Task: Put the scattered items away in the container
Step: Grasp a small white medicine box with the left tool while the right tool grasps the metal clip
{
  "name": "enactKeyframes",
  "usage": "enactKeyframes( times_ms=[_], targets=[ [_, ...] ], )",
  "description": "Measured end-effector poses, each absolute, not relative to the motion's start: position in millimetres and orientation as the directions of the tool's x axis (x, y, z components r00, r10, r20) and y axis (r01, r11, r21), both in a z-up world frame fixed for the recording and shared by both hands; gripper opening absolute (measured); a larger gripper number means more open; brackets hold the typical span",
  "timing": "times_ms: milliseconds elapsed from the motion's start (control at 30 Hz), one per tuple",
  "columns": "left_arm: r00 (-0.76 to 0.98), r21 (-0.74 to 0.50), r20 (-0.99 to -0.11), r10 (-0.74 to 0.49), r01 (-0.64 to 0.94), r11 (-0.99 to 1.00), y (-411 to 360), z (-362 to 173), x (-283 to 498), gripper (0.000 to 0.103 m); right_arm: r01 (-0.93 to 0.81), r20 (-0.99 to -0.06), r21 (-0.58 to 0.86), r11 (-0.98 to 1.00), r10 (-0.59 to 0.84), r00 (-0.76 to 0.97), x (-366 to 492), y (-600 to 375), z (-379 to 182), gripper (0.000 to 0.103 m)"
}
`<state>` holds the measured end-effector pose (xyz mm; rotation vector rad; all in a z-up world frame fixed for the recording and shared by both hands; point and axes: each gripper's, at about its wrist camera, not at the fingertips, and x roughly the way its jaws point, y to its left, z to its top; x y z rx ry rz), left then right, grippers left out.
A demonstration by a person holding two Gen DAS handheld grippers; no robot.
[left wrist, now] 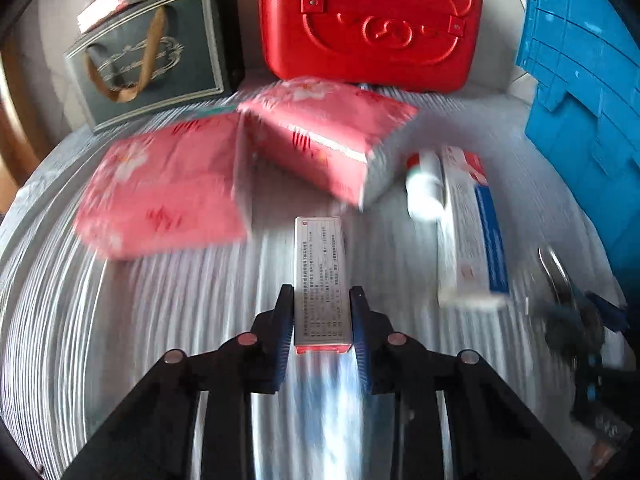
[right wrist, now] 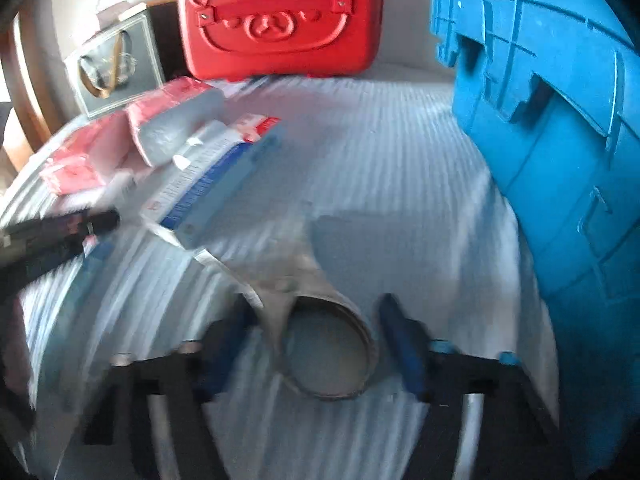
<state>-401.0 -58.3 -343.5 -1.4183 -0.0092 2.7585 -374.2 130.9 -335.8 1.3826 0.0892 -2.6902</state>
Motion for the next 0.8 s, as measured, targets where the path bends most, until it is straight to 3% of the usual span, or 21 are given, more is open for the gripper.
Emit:
enactKeyframes(
  times_ms=[67, 200, 533, 800],
  targets=[
    [-0.569, -0.046, -0.821, 0.048, -0.018, -0.999, -55.6, -342.1, -382.5, 0.026, 0.133, -0.817, 0.004, -0.991, -0.079, -0.571, -370.6, 126.6, -333.8, 0.045],
    [-0.553, -0.060, -0.831, 0.062, -0.023, -0.998, -48.5, -338.7, -348.2, 0.026, 0.198, -0.827, 0.045, -0.979, -0.148, -0.543, -358.4, 114.8, -330.7, 0.046],
    [-0.569, -0.021, -0.822, 0.024, -0.012, -1.000, -35.0, -333.9, -319.3, 0.026, 0.215, -0.796, 0.019, -0.976, -0.145, -0.588, -348.9, 94.6, -331.5, 0.044],
    [-0.635, -0.015, -0.772, -0.004, 0.025, -1.000, -40.6, -272.6, -281.6, 0.026, 0.268, -0.753, 0.034, -0.963, -0.201, -0.627, -310.3, 86.4, -277.2, 0.044]
  ],
)
